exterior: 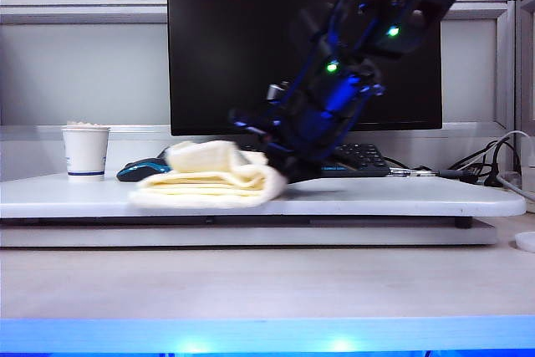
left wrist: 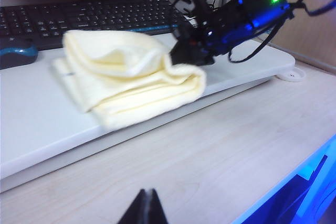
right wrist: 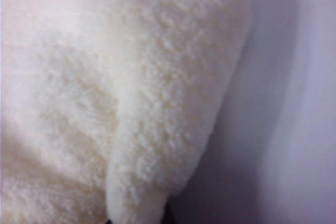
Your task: Wipe the tabletop with a clean cloth to remove dust and stains.
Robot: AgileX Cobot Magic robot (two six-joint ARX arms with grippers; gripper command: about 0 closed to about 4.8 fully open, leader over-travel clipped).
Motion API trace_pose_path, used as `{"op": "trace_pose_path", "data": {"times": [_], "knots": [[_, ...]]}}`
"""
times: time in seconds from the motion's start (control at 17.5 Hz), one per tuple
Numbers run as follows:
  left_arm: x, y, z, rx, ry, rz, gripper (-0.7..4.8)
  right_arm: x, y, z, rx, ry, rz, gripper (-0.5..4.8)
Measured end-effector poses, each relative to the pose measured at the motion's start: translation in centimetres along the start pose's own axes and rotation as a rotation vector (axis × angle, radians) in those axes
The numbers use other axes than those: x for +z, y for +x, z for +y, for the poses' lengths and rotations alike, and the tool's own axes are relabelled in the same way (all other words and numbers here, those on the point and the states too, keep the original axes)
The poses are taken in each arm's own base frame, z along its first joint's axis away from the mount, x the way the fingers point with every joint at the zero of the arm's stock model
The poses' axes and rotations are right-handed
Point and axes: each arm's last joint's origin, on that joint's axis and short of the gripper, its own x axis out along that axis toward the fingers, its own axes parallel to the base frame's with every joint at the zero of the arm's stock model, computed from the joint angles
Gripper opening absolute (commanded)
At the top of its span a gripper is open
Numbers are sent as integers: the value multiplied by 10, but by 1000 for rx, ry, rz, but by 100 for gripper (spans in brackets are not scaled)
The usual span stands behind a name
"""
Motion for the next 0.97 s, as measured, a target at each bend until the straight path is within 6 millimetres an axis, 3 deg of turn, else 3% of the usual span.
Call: {"op": "trace_pose_path", "data": {"times": [0.23,0.63,0.8,0.97], "knots": [[0,0,0,0,0,0,-5,5,-15,-43,-71,67,9,-9],[0,0,0,8,0,0,-4,-21,-111,-140,-348,186,-51,-9],[0,0,0,9,0,1,-4,-23,-128,-148,-379,132,-26,-9],[0,0,0,9,0,0,-4,-22,-109,-117,-367,28,-29,-9]]}}
